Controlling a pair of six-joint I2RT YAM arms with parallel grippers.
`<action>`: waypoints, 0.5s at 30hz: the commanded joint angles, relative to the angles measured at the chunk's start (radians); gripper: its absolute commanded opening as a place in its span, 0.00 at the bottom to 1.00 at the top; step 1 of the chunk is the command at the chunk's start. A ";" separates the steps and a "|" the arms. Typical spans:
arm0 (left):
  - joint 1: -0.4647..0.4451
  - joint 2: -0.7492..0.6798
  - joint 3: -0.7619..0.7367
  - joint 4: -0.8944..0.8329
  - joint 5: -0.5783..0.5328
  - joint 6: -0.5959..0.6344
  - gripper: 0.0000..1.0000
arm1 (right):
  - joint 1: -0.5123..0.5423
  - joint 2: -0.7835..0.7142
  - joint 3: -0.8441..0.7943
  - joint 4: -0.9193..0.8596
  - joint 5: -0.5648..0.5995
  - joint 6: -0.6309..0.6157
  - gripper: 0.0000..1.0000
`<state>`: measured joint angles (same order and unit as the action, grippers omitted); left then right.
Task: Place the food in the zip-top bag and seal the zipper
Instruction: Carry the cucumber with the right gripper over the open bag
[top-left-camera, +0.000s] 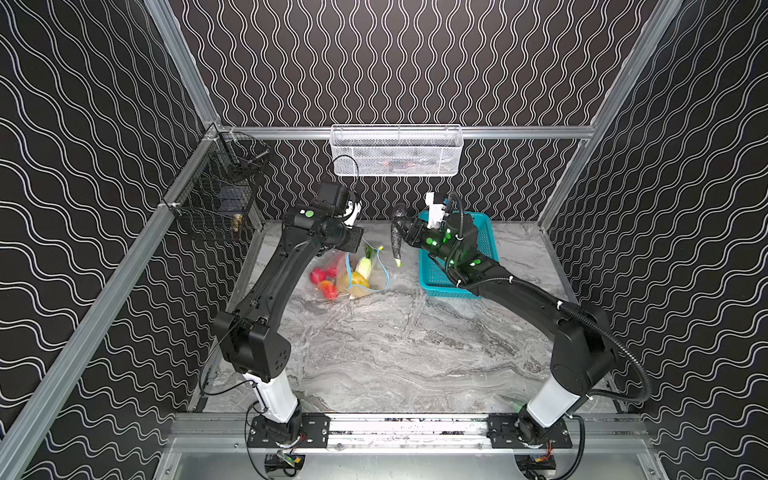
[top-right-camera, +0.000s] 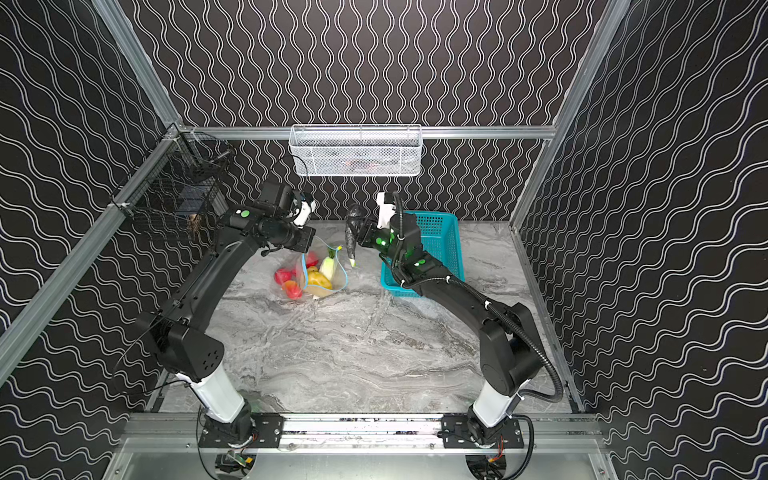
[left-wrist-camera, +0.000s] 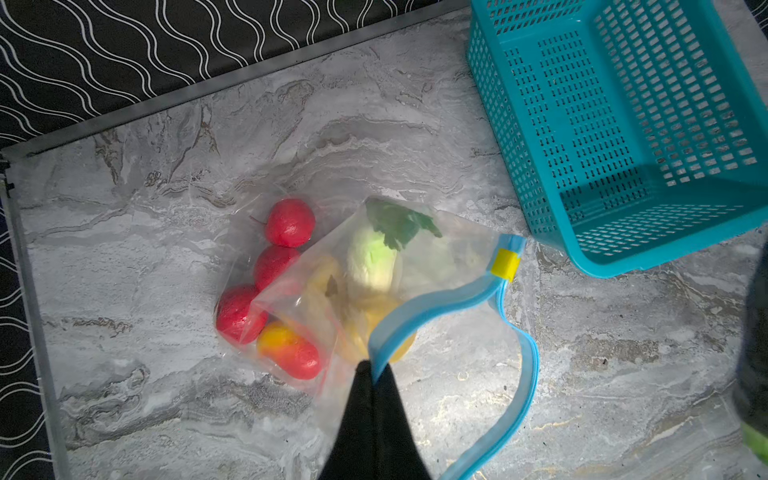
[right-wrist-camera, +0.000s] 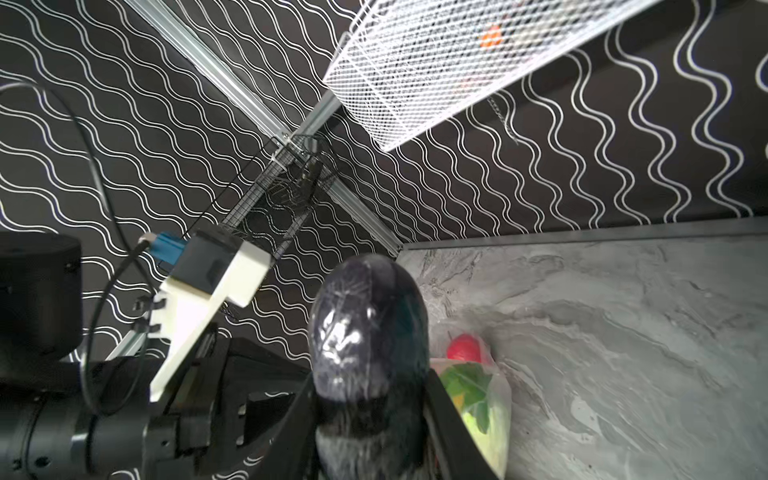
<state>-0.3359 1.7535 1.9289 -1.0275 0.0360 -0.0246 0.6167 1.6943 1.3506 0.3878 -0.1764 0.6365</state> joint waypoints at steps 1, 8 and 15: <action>-0.001 0.000 0.017 -0.004 0.006 -0.009 0.00 | 0.043 -0.010 -0.002 0.084 0.097 -0.080 0.22; 0.000 0.015 0.062 -0.029 0.006 -0.001 0.00 | 0.128 0.047 0.034 0.119 0.231 -0.190 0.23; 0.000 0.034 0.109 -0.050 -0.010 0.005 0.00 | 0.163 0.124 0.047 0.197 0.278 -0.228 0.22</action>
<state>-0.3359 1.7809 2.0151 -1.0687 0.0364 -0.0238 0.7700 1.8011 1.3842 0.4934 0.0559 0.4469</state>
